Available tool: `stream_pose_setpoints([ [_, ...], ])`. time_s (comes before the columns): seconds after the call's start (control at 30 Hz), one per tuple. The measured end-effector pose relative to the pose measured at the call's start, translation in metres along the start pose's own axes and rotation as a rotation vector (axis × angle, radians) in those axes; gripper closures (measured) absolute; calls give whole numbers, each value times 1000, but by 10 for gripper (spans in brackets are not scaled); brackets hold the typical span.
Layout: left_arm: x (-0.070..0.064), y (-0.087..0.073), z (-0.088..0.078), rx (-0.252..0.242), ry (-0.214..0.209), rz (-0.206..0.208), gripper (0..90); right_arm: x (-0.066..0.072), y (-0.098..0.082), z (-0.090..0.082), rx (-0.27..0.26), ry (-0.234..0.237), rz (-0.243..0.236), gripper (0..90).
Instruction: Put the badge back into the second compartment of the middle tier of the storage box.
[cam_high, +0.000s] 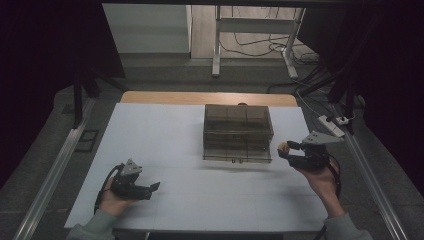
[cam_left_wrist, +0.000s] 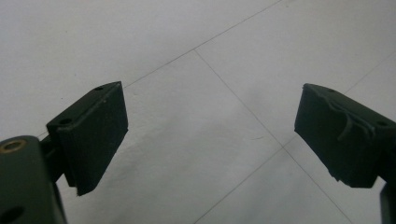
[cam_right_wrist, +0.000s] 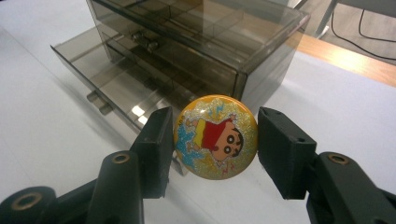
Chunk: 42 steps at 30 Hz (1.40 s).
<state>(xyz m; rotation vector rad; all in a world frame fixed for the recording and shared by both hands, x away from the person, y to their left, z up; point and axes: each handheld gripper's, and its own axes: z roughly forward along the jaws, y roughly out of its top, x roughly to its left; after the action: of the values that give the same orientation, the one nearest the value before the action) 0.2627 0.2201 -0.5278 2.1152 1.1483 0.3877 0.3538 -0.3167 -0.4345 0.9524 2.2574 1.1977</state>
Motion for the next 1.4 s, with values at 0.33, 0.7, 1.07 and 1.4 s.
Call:
stream_pose_setpoints([
  [0.33,0,0,0,1,0,1,98,9,12,12,-15,21,-16,474],
  [0.7,0,0,0,2,0,0,99,15,20,21,-18,42,-27,475],
  [1.07,1,0,1,3,1,-1,98,20,27,29,-25,55,-39,475],
  [1.4,1,0,1,5,-1,1,99,25,32,39,-19,72,-49,475],
])
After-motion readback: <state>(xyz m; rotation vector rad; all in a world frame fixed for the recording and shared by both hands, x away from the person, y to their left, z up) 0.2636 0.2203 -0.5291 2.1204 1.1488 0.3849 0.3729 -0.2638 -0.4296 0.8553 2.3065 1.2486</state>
